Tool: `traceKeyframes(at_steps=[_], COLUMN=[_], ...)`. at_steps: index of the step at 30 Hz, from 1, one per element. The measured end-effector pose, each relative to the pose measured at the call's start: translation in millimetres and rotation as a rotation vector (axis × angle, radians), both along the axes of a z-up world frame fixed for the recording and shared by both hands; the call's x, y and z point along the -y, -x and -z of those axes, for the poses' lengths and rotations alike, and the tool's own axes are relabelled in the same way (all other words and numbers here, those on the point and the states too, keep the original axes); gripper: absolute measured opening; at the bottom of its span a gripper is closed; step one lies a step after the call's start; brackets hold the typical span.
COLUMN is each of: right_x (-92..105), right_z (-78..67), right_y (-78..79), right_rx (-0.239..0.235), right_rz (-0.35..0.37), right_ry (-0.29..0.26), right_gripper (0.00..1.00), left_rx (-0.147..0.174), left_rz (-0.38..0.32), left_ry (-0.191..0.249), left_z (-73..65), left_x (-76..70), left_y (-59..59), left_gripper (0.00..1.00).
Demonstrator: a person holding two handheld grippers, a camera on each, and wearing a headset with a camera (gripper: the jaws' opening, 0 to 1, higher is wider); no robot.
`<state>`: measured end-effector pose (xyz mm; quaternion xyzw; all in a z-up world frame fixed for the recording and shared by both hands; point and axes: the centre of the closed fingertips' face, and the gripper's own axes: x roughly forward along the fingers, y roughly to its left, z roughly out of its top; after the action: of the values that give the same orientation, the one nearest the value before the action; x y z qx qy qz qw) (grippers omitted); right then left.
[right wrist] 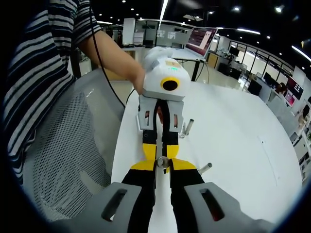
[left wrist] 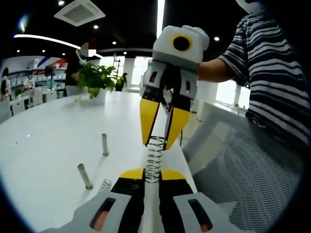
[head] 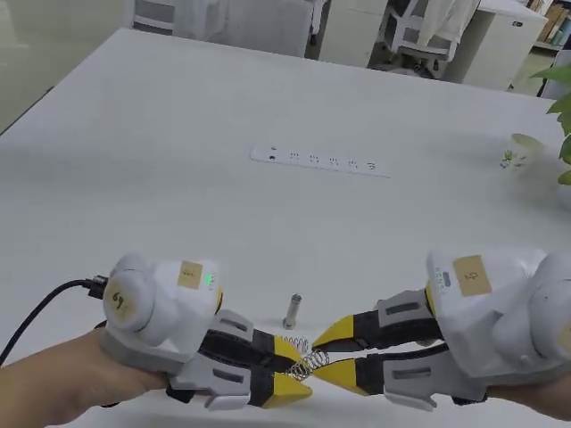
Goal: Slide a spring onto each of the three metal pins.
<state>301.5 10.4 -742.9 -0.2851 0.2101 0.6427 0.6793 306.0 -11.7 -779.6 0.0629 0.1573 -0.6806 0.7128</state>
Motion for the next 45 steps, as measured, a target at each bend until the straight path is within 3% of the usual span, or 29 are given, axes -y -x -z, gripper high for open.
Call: traceKeyframes(at_steps=[21,30,32,45], right_x=[-17.4,-21.8,-21.6,-21.6], right_z=[-1.2,-1.5,-1.0,-3.3], right_y=[-0.9,0.0,-1.0,-1.4], right_rx=[0.017,0.046,0.050,0.071], right_rz=[0.000,-0.016,-0.016,-0.016], right_ry=[-0.060,-0.077,-0.076,-0.099], right_gripper=[0.07,0.07,0.07,0.07], left_rx=[0.008,0.011,-0.005,-0.026], left_rz=[0.007,-0.001,-0.017,-0.034], left_ry=[-0.016,-0.026,-0.027,-0.024], left_z=[1.9,1.1,2.4,1.0], left_x=[1.7,-1.0,-2.7,-5.1], left_y=[-0.8,-1.6,-2.9,-3.0], left_gripper=[0.02,0.03,0.03,0.04])
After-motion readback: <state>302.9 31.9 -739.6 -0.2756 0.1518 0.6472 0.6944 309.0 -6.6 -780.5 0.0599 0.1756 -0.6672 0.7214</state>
